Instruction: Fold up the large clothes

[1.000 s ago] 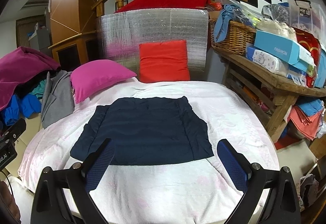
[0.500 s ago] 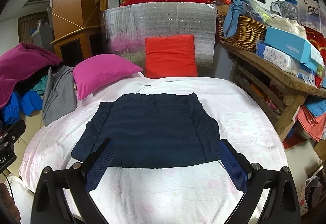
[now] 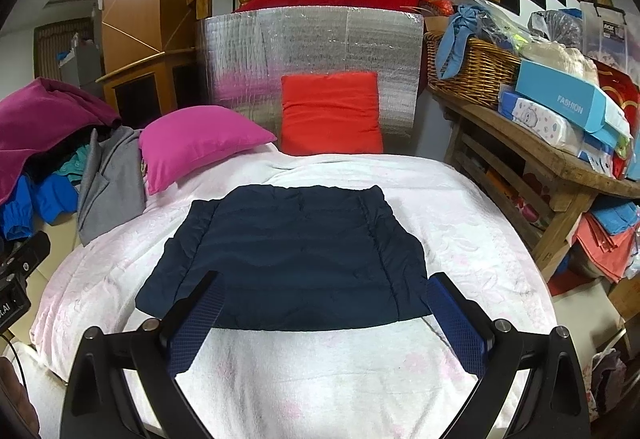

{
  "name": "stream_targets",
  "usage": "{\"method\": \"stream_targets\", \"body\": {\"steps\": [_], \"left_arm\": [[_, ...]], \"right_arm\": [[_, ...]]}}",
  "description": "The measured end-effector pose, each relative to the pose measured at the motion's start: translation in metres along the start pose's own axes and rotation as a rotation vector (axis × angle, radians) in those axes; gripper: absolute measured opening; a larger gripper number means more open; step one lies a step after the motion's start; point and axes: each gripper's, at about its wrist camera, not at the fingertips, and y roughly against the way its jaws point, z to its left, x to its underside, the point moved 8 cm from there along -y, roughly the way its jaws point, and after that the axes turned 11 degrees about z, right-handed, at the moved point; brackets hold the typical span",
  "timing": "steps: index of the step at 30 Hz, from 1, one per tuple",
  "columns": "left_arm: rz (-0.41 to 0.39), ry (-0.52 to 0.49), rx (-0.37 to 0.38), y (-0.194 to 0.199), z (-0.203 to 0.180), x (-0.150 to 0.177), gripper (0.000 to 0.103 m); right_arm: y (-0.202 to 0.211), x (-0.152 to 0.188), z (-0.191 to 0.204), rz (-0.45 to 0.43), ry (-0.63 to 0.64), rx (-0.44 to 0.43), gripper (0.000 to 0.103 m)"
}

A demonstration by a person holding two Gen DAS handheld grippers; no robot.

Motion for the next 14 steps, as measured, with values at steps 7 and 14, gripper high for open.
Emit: {"method": "stream_targets", "body": {"steps": [7,14], "left_arm": [[0.008,0.003,0.007,-0.008,0.002,-0.002,0.103],[0.025,0.069,0.038,-0.041,0.035,-0.018,0.103]], "right_arm": [[-0.006,-0.001,0.004,0.003,0.005,0.001,0.101],[-0.028,-0.008,-0.024,0.021,-0.032,0.018,0.101]]}}
